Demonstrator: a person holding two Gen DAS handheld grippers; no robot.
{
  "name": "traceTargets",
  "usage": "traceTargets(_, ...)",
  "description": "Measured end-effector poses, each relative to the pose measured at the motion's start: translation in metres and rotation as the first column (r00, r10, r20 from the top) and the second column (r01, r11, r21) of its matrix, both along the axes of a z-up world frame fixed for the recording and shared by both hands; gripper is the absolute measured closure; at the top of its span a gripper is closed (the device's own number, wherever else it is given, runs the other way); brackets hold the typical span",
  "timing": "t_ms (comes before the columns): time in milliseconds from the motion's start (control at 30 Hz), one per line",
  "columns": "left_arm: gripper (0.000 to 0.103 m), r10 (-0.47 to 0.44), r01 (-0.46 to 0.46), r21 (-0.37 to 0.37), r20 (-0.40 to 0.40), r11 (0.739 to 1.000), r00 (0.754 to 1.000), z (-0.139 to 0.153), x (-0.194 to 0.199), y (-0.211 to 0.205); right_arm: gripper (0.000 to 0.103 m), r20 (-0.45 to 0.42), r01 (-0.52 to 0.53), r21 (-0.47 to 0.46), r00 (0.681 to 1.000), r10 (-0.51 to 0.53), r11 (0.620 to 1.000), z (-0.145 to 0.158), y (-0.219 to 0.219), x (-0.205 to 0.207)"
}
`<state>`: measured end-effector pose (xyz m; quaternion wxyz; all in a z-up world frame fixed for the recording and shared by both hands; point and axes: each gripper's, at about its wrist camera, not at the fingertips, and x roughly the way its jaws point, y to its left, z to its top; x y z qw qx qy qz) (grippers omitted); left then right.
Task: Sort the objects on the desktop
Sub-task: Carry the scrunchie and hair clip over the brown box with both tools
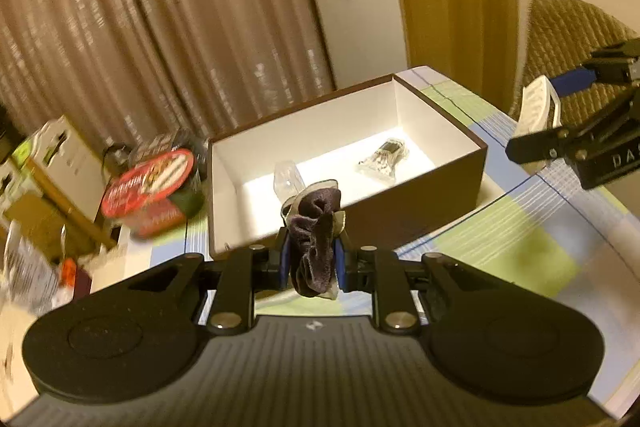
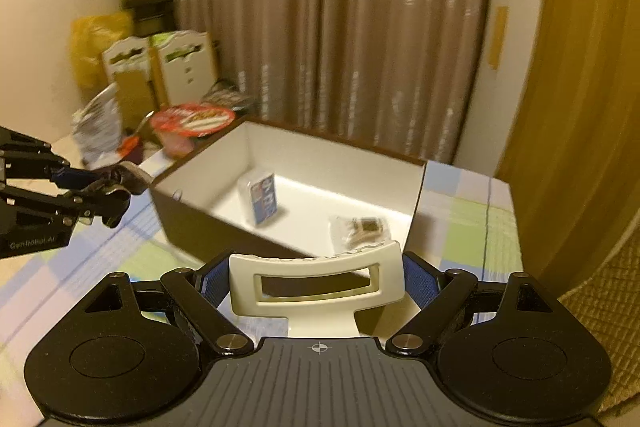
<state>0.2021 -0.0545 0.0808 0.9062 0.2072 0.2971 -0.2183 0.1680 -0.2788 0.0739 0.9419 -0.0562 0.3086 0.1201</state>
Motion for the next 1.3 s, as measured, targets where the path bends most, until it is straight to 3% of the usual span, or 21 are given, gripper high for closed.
traceTargets(200, 0.085, -0.063, 0.063, 0.005, 0.015, 0.998, 0.998, 0.001, 0.035, -0.004, 0.017, 0.009, 0.066, -0.031, 0.998, -0.065, 0.997, 0.011, 0.019, 0.017)
traceTargets(500, 0.085, -0.15, 0.15, 0.019, 0.035, 0.989, 0.988, 0.0, 0.088, -0.012, 0.017, 0.01, 0.043, -0.091, 0.999, -0.042, 0.995, 0.008, 0.026, 0.065)
traceTargets(800, 0.085, -0.148, 0.147, 0.052, 0.0, 0.988, 0.989, -0.023, 0.153, -0.033, 0.017, -0.032, -0.031, -0.096, 0.999, 0.028, 0.995, -0.026, 0.018, 0.141)
traceTargets(1033, 0.084, -0.25, 0.253, 0.117, -0.036, 0.96, 0.968, -0.055, 0.18, -0.065, 0.017, -0.114, -0.119, -0.17, 0.988, 0.101, 0.978, -0.069, 0.02, 0.183)
traceTargets(1300, 0.079, -0.313, 0.321, 0.155, -0.075, 0.934, 0.947, -0.088, 0.202, -0.086, 0.017, -0.187, -0.143, -0.174, 0.976, 0.109, 0.974, -0.097, 0.011, 0.213)
